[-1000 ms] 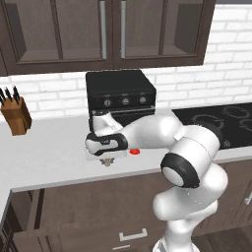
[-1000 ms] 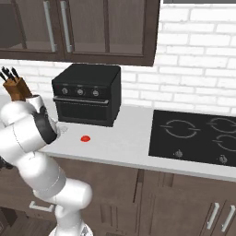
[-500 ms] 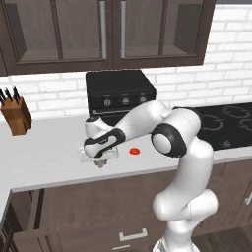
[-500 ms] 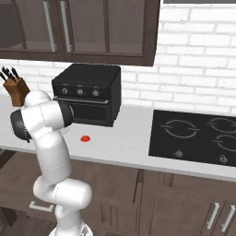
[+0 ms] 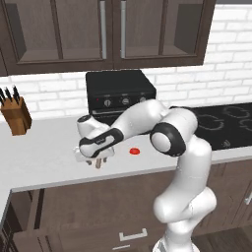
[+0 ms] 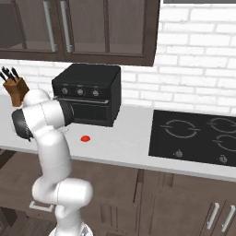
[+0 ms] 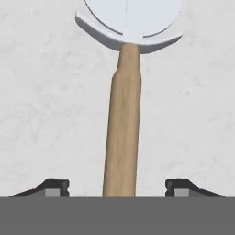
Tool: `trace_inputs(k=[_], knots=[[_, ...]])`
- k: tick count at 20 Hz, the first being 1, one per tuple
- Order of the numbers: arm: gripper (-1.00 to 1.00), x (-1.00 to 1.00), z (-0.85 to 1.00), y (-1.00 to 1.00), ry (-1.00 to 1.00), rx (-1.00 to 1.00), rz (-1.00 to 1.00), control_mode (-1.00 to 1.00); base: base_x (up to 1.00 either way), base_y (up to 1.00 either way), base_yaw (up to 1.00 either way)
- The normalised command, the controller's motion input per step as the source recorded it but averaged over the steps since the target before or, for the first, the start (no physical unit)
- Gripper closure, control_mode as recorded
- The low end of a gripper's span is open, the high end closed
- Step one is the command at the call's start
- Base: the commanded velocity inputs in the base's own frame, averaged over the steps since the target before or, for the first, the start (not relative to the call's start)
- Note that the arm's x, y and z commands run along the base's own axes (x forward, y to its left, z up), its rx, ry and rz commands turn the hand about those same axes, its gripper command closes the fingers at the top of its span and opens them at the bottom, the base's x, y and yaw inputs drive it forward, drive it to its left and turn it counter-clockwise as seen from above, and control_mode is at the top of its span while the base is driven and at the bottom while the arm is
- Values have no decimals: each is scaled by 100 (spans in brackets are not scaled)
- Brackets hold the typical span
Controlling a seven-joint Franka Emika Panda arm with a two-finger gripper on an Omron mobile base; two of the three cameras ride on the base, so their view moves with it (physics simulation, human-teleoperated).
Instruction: Pick the pizza cutter from the drawer and place it on the counter.
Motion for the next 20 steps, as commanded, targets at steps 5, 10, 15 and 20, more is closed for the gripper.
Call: trace_inputs(k=[5, 10, 15, 20], knots=[[-100, -66, 42, -51, -20, 6, -1, -100, 0, 0, 0], [-100, -75, 75, -70, -22, 15, 0, -100, 0, 0, 0], [-100, -78, 78, -46, -19, 13, 0, -100, 0, 0, 0], [-100, -79, 72, -14, -22, 7, 0, -100, 0, 0, 0]])
